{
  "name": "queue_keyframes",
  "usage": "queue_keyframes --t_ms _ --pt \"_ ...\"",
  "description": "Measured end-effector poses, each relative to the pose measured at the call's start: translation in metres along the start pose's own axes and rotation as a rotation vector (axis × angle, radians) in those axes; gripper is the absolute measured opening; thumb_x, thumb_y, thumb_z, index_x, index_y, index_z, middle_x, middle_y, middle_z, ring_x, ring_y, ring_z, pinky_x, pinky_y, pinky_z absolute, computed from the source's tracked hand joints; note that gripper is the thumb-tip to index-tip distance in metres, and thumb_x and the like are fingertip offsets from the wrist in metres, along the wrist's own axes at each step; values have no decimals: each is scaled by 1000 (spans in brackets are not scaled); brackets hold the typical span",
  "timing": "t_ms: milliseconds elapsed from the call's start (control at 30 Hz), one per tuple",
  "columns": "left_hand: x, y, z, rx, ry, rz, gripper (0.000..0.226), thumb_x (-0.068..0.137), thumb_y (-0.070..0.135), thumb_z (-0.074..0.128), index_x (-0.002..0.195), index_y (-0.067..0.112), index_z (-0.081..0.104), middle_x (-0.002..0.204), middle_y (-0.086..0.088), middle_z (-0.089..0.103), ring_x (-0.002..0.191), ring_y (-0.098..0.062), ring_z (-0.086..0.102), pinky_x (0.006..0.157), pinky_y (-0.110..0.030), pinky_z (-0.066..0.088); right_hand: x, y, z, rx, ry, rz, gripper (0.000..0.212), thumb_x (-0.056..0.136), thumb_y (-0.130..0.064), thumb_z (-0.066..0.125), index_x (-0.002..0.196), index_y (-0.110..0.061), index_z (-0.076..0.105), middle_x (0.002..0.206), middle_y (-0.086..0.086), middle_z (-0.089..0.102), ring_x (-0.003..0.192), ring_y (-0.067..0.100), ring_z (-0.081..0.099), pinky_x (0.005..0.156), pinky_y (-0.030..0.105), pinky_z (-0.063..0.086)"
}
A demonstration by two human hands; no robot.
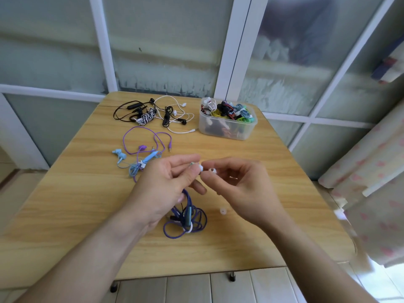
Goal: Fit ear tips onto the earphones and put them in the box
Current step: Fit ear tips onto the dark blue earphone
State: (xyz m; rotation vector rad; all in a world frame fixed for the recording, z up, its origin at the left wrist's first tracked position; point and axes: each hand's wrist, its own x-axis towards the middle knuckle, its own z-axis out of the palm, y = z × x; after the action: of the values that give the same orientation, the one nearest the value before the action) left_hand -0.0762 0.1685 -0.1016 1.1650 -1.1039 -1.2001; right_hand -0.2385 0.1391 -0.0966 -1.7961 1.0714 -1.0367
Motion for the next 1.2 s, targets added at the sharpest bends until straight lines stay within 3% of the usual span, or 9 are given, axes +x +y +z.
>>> queue_keyframes --t_ms 100,167,267,367,467,600,833,1000,1200 --pt "-1 1 -2 25 -9 9 28 87 23 63 113 15 68 75 -15 73 59 -16 61 37 -17 25 1 -1 0 6 29 -63 11 81 -23 79 92 -21 79 72 6 69 58 13 57 54 44 52" --pt "-1 3 -2 -4 -29 12 28 85 27 61 106 11 71 74 -8 73 56 -14 61 37 -17 23 1 -1 0 23 52 -100 9 82 -22 79 91 -22 79 70 2 69 58 12 56 56 40 50" --pt "0 4 3 -123 -49 -19 31 87 28 58 95 1 71 76 -5 66 49 -11 54 36 -17 27 2 -1 -2 49 99 -116 8 84 -17 77 87 -24 77 71 -7 71 62 14 60 60 45 54" --pt "1 2 6 -138 -21 9 19 86 18 61 96 5 71 76 -7 63 55 -13 54 37 -18 31 3 -1 -3 42 130 -102 5 84 -17 77 88 -19 76 72 -7 70 65 15 63 62 45 56" --pt "1 1 4 -57 2 93 17 88 8 63 103 9 70 77 -7 69 59 -16 58 39 -18 33 2 -1 -5 46 86 -57 3 84 -18 76 86 -17 76 67 -5 68 59 9 61 56 30 52" --pt "2 -1 5 -39 53 138 13 85 9 67 97 12 70 77 -9 72 60 -17 60 39 -17 34 3 -1 -7 72 58 -15 6 84 -19 75 85 -12 74 60 -8 65 54 5 58 48 16 43" --pt "2 -1 3 -42 66 96 9 84 7 68 92 11 70 69 -7 71 64 -21 60 41 -14 34 6 5 -7 103 14 -160 21 84 -4 73 104 -11 75 77 3 69 61 14 61 61 25 52" --pt "1 -1 4 -133 77 32 11 82 4 67 88 12 70 67 -11 70 59 -17 57 38 -16 29 5 4 -4 114 51 -202 19 80 -1 75 97 -10 76 80 8 74 67 23 70 67 29 57" --pt "1 -2 5 -123 84 66 12 83 1 67 89 11 70 71 -10 71 56 -16 58 40 -15 34 3 -4 0 246 78 -107 16 77 1 76 88 -9 75 73 7 75 62 20 72 62 20 54"
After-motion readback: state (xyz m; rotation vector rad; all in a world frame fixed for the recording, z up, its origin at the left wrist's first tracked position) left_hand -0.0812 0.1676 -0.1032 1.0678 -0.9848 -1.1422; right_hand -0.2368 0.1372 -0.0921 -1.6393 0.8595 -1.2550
